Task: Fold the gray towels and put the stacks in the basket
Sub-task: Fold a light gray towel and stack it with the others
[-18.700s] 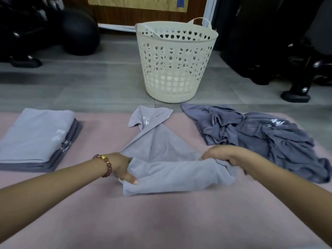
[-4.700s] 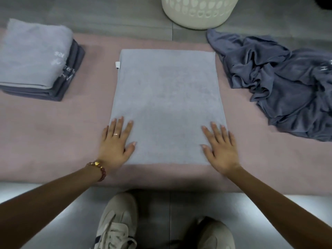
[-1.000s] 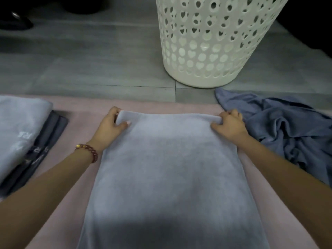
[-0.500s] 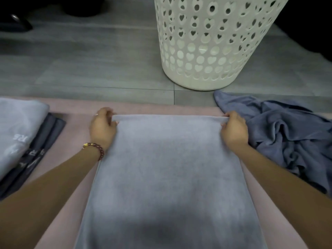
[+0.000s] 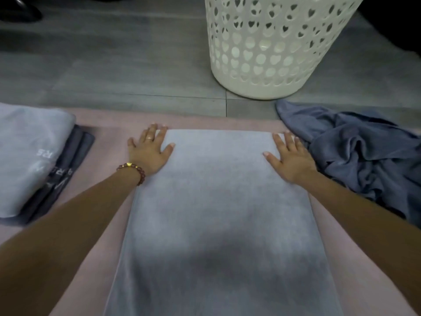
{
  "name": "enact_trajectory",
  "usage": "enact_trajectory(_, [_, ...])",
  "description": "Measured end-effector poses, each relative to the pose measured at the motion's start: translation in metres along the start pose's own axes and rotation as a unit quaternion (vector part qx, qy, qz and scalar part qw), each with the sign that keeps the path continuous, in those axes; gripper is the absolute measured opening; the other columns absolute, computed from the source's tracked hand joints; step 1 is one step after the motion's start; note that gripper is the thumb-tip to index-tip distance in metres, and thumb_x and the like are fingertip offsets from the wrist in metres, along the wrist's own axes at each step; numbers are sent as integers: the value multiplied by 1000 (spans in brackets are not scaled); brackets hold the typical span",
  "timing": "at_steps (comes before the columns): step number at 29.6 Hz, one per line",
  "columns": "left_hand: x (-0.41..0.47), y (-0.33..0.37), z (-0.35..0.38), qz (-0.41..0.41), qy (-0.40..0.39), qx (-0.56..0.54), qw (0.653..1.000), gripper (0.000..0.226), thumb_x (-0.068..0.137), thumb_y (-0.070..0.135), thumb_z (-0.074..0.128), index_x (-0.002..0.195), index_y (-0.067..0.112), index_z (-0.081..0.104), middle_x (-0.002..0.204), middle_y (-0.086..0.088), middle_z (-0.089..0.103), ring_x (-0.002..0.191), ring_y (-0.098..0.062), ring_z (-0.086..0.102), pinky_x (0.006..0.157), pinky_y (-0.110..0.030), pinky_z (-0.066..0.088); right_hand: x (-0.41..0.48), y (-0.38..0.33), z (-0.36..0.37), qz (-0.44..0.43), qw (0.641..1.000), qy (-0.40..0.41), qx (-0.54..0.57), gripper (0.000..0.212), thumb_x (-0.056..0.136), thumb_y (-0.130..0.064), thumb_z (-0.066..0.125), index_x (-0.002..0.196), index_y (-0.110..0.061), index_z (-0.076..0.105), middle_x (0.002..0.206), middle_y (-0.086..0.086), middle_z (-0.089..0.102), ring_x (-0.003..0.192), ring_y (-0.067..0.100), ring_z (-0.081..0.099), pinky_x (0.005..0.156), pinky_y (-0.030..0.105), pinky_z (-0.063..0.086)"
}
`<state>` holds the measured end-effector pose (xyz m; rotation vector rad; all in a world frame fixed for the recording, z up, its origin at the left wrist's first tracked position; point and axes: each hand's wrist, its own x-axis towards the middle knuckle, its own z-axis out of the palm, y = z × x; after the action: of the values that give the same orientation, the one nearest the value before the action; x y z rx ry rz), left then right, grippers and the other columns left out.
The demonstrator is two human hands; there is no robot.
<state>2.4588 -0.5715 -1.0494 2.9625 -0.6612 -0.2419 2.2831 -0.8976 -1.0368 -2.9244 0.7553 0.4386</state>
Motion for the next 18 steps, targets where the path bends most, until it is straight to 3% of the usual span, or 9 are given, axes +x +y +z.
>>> enact_trajectory(3, [-15,14,-11,-67,-28,18,997,61,98,47,24,151,18,12,159,-9,5,145,-27,5,112,-59,3,-23,-18,-5,45,998,-11,-42,78,94,-61,14,150,-11,-6,157,13,-12,146,28,-9,119,40,-4])
enact_trajectory(4, [-30,21,-10,-41,-5,26,999,60,98,43,26,150,13,17,158,-13,7,145,-31,7,111,-59,4,-39,-25,-3,29,999,-4,-36,78,95,-59,15,150,-8,-5,157,14,-11,145,29,-9,118,39,-5])
enact_trajectory(6, [-77,33,-2,88,47,26,995,58,95,39,28,144,7,33,153,-18,23,140,-38,23,109,-62,12,-83,-36,8,-81,996,21,2,77,93,-61,11,151,-9,2,158,12,-4,146,29,-4,116,37,-5])
enact_trajectory(8, [-138,38,11,206,49,41,976,59,94,41,24,139,9,45,146,-15,40,132,-38,40,105,-62,23,-139,-42,25,-205,978,39,-9,80,91,-65,2,150,-13,19,157,8,17,144,30,16,115,36,0])
enact_trajectory(10, [-195,29,25,221,19,42,974,58,98,43,14,142,14,39,147,-11,39,133,-36,40,107,-57,27,-189,-33,48,-265,963,39,-36,70,95,-59,10,146,-15,33,151,4,31,138,29,28,113,38,7])
enact_trajectory(14, [-273,-4,43,157,7,18,987,59,98,42,12,149,15,22,155,-7,22,142,-30,21,113,-47,15,-266,11,84,-230,970,47,-58,63,97,-56,13,150,-23,20,154,0,25,139,25,25,113,35,7])
enact_trajectory(16, [-293,-10,41,119,-14,-24,993,62,96,42,15,150,11,18,157,-7,14,144,-27,13,116,-45,12,-290,28,87,-169,985,36,-5,64,94,-60,11,150,-28,12,156,-5,16,141,17,16,113,31,5])
enact_trajectory(18, [-308,-10,38,87,-11,-95,992,62,95,36,25,147,2,23,155,-17,15,143,-33,14,115,-43,13,-308,32,87,-103,989,18,103,71,89,-62,21,150,-25,15,156,-3,15,142,16,14,115,33,11])
